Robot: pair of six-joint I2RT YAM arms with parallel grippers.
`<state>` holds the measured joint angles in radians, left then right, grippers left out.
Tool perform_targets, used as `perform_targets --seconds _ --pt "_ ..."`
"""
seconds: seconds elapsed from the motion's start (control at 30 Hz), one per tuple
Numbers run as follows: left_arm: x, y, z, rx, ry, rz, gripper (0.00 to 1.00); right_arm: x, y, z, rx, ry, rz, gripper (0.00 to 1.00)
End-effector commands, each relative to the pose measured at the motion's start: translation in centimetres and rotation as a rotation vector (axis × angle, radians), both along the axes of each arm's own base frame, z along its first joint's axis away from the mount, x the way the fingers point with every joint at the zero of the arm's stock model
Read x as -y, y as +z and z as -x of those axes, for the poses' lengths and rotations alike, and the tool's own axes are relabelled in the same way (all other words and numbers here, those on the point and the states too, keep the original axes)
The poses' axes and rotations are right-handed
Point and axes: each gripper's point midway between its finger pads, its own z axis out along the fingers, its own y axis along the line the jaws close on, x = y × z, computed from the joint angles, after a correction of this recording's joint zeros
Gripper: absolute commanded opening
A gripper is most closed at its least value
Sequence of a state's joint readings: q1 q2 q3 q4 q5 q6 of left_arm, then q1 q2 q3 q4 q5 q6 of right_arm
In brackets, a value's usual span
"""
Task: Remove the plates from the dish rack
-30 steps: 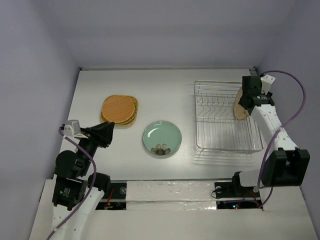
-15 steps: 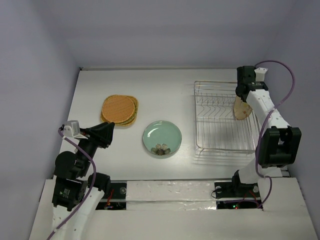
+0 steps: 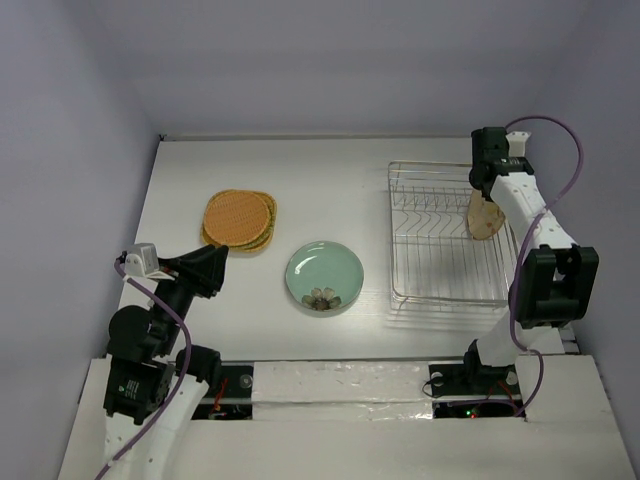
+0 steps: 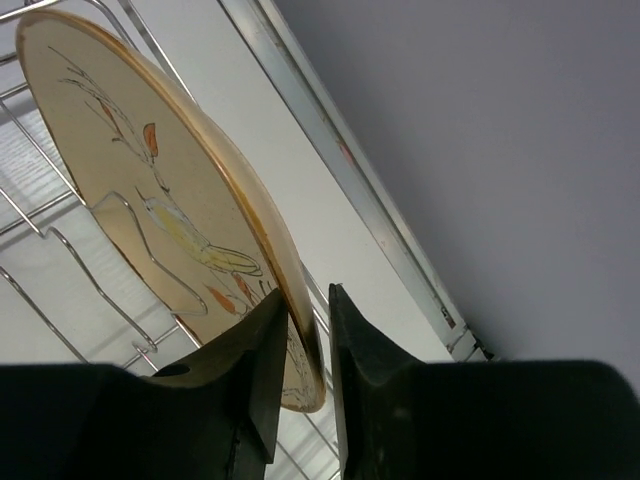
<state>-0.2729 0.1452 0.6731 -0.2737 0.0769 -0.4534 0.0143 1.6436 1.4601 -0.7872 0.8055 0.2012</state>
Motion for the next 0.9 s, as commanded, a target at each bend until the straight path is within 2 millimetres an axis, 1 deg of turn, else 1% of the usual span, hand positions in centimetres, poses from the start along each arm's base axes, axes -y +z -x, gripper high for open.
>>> perform_targets --seconds 0.0,0.03,0.07,0.13,0.17,0.3,0.33,0.4,0.53,0.73,0.77,0.83,0.87 --pt "-0.2 1.2 0.2 0.056 0.007 0.007 0.35 0.5 2.9 -0.6 0.036 0.006 0.038 0.26" --pt "-0.3 1.2 0.2 0.056 0.01 0.007 0.35 0.5 3.0 -0.7 0.032 0.013 0.043 0.22" --pt "-0.3 1.2 0.2 0.056 0.011 0.007 0.35 0.6 3.2 -0.7 0.03 0.016 0.045 0.13" --pt "-0.3 1.2 0.2 0.056 0.011 0.007 0.35 0.6 3.8 -0.7 0.035 0.012 0.046 0.03" --pt "-0.3 1.2 0.2 0.054 0.01 0.008 0.35 0.6 4.1 -0.7 0.038 0.01 0.048 0.0" --pt "-0.2 1.1 0.1 0.053 0.007 0.006 0.35 1.0 6.0 -0.2 0.075 0.01 0.077 0.0" --pt "-0.2 1.2 0.1 0.055 0.007 0.006 0.35 0.9 6.8 0.0 0.101 0.017 0.075 0.0" --pt "-0.2 1.2 0.2 0.055 0.007 0.01 0.35 0.8 7.1 0.1 0.118 0.034 0.068 0.0" --pt "-0.3 1.3 0.3 0.061 0.012 0.012 0.35 0.6 8.9 0.6 0.165 0.05 0.064 0.0" --pt "-0.3 1.3 0.3 0.061 0.013 0.016 0.35 -0.4 12.4 1.1 0.226 0.08 0.095 0.0" --pt "-0.3 1.3 0.3 0.062 0.012 0.017 0.35 -0.3 12.7 1.3 0.229 0.073 0.104 0.0" --pt "-0.3 1.3 0.3 0.062 0.012 0.017 0.35 -0.2 14.3 1.8 0.256 0.056 0.131 0.0" --pt "-0.3 1.2 0.3 0.061 0.009 0.017 0.35 -0.6 14.9 1.9 0.265 0.058 0.138 0.0"
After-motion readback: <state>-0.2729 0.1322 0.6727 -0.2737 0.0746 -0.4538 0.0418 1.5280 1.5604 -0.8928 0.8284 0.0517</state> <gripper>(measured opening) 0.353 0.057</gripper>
